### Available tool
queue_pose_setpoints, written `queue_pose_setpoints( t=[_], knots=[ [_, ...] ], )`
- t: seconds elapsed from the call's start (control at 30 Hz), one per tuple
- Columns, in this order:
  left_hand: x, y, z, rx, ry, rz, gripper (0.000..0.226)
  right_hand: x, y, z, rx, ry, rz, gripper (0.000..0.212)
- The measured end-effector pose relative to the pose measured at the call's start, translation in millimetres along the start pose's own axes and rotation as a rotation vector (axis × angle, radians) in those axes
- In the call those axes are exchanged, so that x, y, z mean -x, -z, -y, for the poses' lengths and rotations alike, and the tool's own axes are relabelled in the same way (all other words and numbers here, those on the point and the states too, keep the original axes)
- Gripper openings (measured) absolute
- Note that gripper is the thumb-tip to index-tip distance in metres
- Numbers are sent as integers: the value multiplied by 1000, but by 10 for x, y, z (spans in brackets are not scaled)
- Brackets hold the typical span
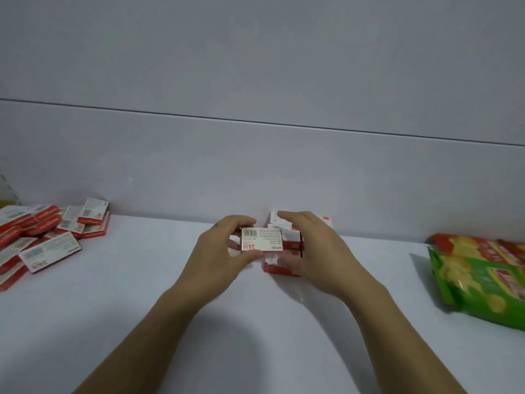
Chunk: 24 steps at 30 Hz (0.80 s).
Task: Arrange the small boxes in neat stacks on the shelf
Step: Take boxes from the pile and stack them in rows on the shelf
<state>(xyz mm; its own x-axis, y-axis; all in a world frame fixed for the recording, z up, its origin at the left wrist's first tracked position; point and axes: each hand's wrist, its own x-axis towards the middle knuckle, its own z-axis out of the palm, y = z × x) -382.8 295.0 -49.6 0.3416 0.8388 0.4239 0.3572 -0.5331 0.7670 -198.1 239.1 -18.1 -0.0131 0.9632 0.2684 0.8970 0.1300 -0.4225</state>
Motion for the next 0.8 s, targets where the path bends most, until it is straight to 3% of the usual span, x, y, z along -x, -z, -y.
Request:
queue_pose_setpoints(
  t=[0.23,0.8],
  knots=[
    [110,-35,99,-32,64,37,49,123,-15,-159,45,3,35,80],
    [137,-43,43,61,-34,26,28,137,-192,-86,-37,46,-8,46]
  ],
)
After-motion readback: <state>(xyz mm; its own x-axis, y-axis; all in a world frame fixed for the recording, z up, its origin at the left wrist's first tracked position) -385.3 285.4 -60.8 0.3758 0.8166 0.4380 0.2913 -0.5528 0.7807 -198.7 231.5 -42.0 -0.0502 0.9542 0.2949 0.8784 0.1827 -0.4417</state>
